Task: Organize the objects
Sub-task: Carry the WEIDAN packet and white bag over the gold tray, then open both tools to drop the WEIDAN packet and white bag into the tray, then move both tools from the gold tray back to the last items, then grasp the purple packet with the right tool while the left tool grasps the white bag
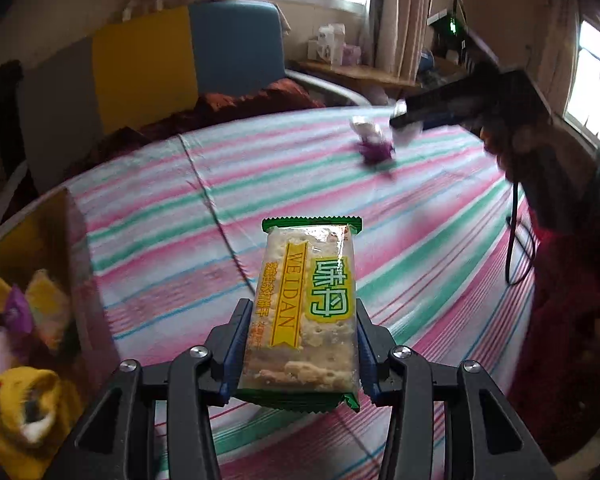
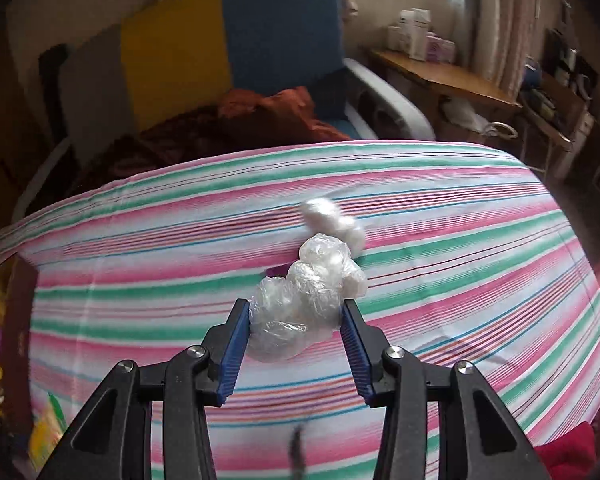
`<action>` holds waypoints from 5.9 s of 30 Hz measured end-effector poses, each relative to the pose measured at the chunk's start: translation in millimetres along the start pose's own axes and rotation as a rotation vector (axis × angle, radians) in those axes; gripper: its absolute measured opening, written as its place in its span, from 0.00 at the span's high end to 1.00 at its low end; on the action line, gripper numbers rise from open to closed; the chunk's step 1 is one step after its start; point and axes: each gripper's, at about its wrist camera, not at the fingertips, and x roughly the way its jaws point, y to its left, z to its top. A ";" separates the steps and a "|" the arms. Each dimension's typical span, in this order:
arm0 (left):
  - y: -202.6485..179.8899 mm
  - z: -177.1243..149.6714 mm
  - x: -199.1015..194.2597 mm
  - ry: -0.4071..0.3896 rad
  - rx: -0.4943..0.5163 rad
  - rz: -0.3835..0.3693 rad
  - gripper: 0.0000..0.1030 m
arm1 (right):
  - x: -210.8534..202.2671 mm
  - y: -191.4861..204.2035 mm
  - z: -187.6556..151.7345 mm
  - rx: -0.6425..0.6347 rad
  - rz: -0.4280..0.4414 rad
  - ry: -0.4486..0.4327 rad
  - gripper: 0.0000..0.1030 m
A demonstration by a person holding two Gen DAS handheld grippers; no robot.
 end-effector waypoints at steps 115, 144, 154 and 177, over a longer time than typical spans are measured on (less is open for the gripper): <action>72.1 -7.8 -99.1 -0.114 -0.091 0.323 0.24 | -37.8 107.4 -63.5 0.025 0.072 0.052 0.31; 24.0 27.1 -21.7 -0.010 0.002 0.191 0.18 | 33.8 -37.0 11.8 0.247 -0.088 0.121 0.25; 19.5 39.2 5.5 0.038 -0.016 0.150 0.18 | 93.5 -71.9 29.7 0.495 0.046 0.196 0.25; -1.4 100.9 53.5 0.042 0.019 0.095 0.18 | 84.4 -104.1 4.5 0.233 -0.108 0.297 0.67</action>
